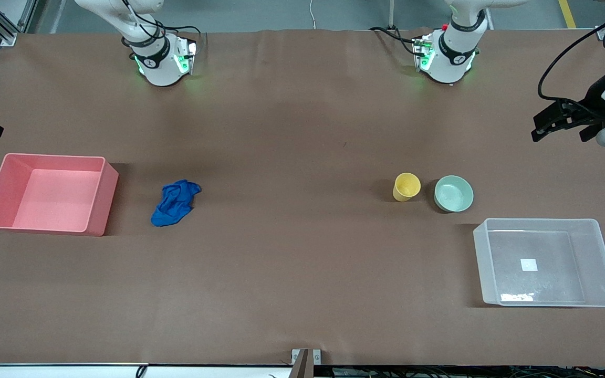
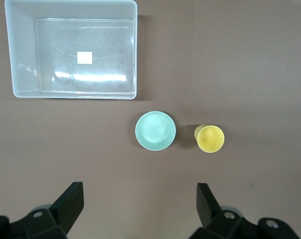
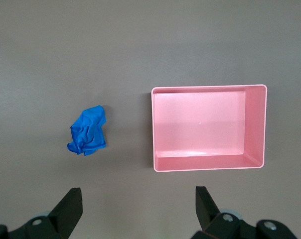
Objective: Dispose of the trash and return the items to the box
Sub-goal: 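Reach the right gripper to the blue cloth while the left gripper reaches the bowl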
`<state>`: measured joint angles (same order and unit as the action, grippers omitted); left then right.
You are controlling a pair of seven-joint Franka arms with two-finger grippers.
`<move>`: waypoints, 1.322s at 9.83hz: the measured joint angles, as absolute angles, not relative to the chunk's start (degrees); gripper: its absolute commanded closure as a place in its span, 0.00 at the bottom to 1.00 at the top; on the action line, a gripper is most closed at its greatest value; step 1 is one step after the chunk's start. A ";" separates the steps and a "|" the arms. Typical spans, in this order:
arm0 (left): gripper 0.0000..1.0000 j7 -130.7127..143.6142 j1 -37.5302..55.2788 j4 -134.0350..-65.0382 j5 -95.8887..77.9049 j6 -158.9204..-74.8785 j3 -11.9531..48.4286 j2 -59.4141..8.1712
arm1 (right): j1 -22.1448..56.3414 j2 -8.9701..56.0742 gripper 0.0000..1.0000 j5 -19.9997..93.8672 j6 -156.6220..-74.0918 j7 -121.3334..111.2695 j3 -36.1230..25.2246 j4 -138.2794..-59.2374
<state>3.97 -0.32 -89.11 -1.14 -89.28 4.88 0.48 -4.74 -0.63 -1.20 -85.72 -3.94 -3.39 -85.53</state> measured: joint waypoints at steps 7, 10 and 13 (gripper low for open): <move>0.00 3.96 -0.29 -89.00 -1.14 -90.02 4.91 0.39 | -4.47 -0.44 0.00 -1.09 -84.91 -1.24 -0.29 -87.28; 0.00 3.96 -0.49 -97.14 -1.14 -98.42 4.89 -0.12 | -3.48 0.99 0.00 -1.18 -99.78 6.68 7.42 -99.95; 0.00 3.96 -0.84 -112.22 -1.14 -115.87 4.87 -1.34 | -2.89 6.39 0.00 -2.51 -122.25 11.49 10.67 -117.99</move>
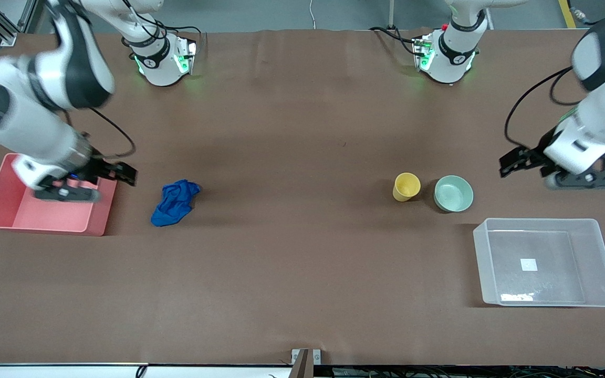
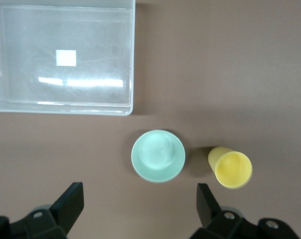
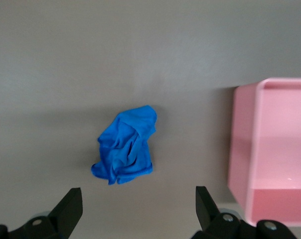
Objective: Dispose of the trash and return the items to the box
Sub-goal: 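Reach the right gripper to the blue cloth while the left gripper reaches the bowl, then grasp the blue cloth with the right gripper while the left gripper grasps the bowl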
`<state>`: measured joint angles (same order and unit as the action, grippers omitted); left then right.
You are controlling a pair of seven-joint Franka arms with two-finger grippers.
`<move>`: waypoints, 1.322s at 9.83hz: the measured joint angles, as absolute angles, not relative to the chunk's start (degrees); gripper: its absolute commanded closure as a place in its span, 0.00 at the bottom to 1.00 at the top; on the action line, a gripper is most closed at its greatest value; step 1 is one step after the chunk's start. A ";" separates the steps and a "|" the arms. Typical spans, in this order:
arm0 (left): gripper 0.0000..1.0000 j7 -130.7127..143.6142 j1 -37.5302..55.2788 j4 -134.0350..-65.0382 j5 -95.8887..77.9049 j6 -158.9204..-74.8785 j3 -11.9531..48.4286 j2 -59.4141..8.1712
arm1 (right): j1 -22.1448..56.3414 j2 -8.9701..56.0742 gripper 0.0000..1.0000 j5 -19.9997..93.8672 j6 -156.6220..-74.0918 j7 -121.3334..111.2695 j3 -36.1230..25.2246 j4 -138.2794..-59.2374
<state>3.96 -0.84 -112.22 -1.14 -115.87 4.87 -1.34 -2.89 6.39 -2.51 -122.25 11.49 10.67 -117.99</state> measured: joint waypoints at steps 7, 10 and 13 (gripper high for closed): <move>0.00 3.96 -1.22 -129.97 -1.13 -144.32 4.89 -13.15 | -1.94 24.57 0.50 -5.01 -147.60 14.72 11.39 -125.07; 0.00 3.96 -1.66 -129.97 -1.14 -146.37 4.88 -17.28 | -1.96 25.35 0.99 -5.01 -148.96 15.39 11.38 -125.04; 0.36 3.96 -1.94 -129.95 -1.13 -148.29 4.86 -20.17 | -1.97 25.35 0.99 -5.01 -149.14 16.03 11.42 -124.83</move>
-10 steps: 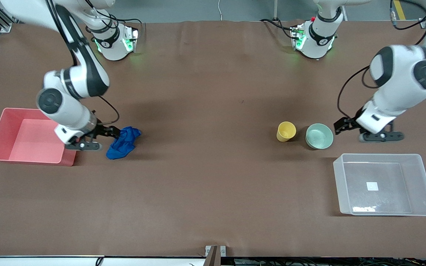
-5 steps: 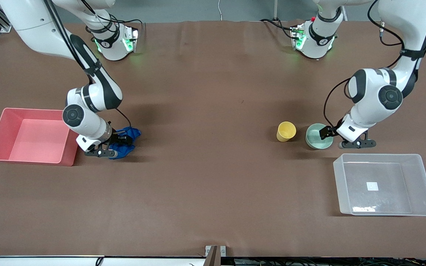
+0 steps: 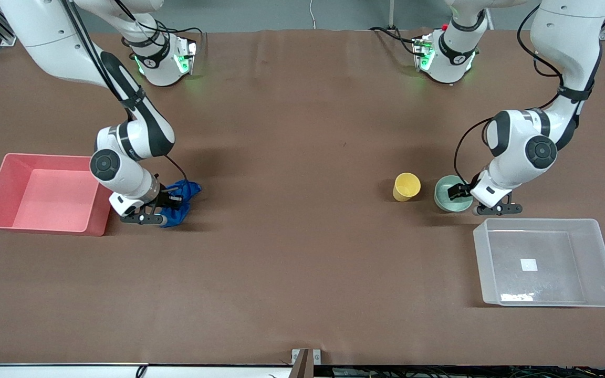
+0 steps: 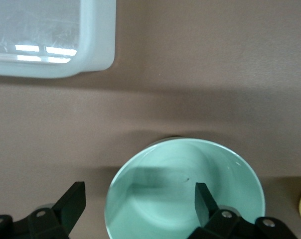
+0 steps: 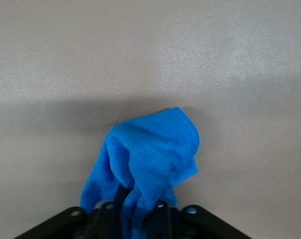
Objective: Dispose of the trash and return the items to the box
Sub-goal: 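Grasp the blue cloth with the right gripper while the left gripper grasps the bowl, then carry the cloth into the pink bin while the left gripper carries the bowl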
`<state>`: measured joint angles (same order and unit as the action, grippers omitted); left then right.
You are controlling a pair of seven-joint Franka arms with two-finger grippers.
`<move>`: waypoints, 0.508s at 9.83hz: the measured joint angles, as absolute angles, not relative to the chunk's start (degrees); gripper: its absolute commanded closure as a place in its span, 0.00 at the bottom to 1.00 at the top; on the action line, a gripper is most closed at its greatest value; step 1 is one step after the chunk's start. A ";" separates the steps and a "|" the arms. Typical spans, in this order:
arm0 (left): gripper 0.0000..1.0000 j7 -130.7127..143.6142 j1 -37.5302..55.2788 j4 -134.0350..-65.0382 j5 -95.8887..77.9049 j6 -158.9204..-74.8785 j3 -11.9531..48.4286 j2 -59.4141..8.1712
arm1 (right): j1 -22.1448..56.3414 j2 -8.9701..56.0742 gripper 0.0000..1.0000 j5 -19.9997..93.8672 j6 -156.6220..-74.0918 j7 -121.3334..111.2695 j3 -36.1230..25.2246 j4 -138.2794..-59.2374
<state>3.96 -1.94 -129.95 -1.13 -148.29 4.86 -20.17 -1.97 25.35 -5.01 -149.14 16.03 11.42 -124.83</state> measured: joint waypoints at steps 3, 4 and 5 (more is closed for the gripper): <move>1.00 3.96 -2.24 -129.92 -1.13 -148.53 4.87 -21.66 | -1.95 23.99 0.99 -5.01 -142.52 19.08 12.61 -121.51; 1.00 3.16 -2.23 -129.71 -0.91 -148.62 4.90 -21.64 | -1.96 21.71 0.99 -5.01 -133.54 19.89 13.00 -117.76; 1.00 1.87 -2.24 -129.32 -0.90 -148.65 4.92 -21.53 | -2.07 18.45 0.99 -5.00 -124.95 19.98 12.97 -113.67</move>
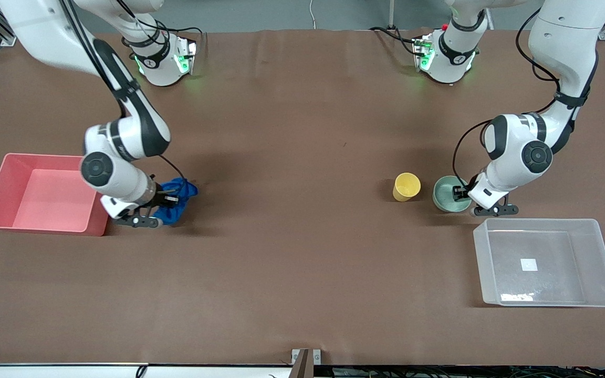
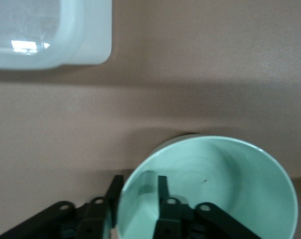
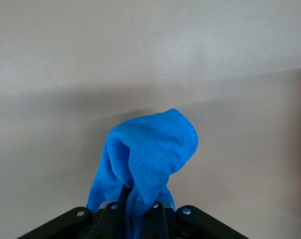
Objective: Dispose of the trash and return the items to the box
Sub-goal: 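Carry the cloth into the pink bin while the left gripper carries the bowl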
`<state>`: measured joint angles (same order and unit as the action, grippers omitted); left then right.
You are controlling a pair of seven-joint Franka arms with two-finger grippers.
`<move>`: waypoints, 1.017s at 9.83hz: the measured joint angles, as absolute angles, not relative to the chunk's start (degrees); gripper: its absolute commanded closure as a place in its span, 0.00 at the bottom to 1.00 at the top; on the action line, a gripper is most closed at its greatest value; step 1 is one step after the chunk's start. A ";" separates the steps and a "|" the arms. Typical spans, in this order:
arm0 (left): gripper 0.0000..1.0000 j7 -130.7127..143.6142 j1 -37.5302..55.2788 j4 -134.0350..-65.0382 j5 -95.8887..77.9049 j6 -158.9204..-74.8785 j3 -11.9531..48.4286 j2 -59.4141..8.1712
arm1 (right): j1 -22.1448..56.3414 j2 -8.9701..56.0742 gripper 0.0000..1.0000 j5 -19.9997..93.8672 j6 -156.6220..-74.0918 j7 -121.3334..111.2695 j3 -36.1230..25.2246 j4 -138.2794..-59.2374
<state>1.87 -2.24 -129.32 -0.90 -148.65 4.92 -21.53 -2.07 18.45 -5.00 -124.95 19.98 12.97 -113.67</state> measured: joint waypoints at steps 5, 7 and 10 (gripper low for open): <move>1.00 0.67 -2.20 -117.87 -0.87 -134.49 5.16 -16.07 | -4.80 6.35 0.98 -5.54 -112.89 -7.92 -3.73 -109.38; 1.00 -0.91 -2.56 -104.89 -0.85 -124.20 5.05 -16.39 | -5.76 8.47 0.97 -5.57 -121.11 -20.13 -11.22 -112.51; 1.00 -7.40 -6.58 -89.05 -0.85 -120.59 4.86 -24.84 | -6.38 14.40 0.78 -5.57 -133.55 -25.83 -14.63 -118.77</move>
